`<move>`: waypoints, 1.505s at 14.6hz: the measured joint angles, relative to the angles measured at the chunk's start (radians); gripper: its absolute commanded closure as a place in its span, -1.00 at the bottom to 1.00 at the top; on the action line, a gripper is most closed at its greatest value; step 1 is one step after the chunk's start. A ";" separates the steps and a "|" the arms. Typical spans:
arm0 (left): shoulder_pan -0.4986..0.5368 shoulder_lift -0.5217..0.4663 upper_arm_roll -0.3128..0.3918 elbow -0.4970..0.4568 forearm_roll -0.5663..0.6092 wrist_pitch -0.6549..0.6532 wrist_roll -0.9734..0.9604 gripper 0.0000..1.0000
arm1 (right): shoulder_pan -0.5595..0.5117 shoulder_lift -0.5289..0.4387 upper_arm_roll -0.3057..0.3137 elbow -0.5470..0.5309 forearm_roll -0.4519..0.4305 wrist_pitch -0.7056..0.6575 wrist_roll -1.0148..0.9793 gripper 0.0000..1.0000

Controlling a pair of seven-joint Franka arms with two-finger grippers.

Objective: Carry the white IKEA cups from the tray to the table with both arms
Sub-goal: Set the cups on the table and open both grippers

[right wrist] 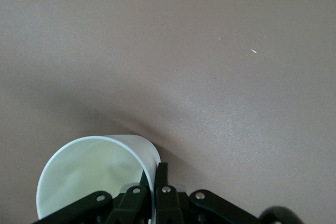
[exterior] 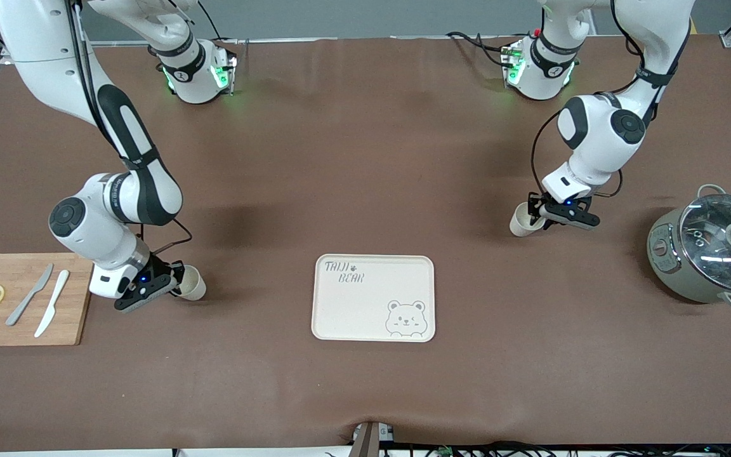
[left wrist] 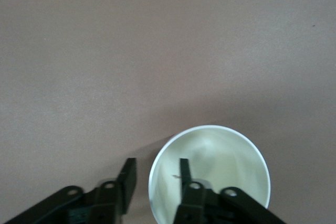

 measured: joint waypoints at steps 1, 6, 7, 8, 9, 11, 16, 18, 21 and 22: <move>0.000 -0.004 0.000 0.003 0.000 0.000 0.000 -1.00 | 0.000 0.000 0.000 0.000 0.000 0.000 0.000 0.84; 0.004 -0.130 0.003 0.025 -0.001 -0.203 -0.050 -1.00 | 0.000 0.003 0.000 0.001 0.000 0.001 0.000 -1.00; 0.005 -0.165 0.005 0.033 -0.001 -0.257 -0.063 -1.00 | 0.000 0.003 0.000 0.005 0.000 0.001 0.000 -1.00; 0.006 -0.196 0.006 0.046 -0.001 -0.316 -0.075 -1.00 | 0.000 0.002 0.000 0.011 0.001 -0.005 0.001 -1.00; 0.009 -0.219 0.007 0.066 -0.001 -0.377 -0.085 -1.00 | 0.000 0.000 0.000 0.024 0.003 -0.029 0.008 -1.00; 0.022 -0.246 0.009 0.127 -0.001 -0.495 -0.151 -1.00 | 0.000 -0.013 -0.001 0.082 0.005 -0.151 0.046 -1.00; 0.042 -0.248 0.013 0.392 0.108 -0.811 -0.402 -1.00 | -0.044 -0.096 -0.017 0.327 0.006 -0.650 0.153 -1.00; 0.042 -0.246 0.013 0.539 0.141 -0.982 -0.445 -1.00 | -0.054 -0.144 -0.021 0.374 -0.008 -0.766 0.228 -1.00; 0.038 -0.239 0.026 0.714 0.170 -1.160 -0.459 -1.00 | -0.049 -0.267 -0.012 0.397 -0.099 -0.889 0.364 -1.00; 0.023 -0.235 0.047 0.756 0.173 -1.199 -0.459 -1.00 | -0.048 -0.318 -0.011 0.399 -0.114 -0.939 0.385 -1.00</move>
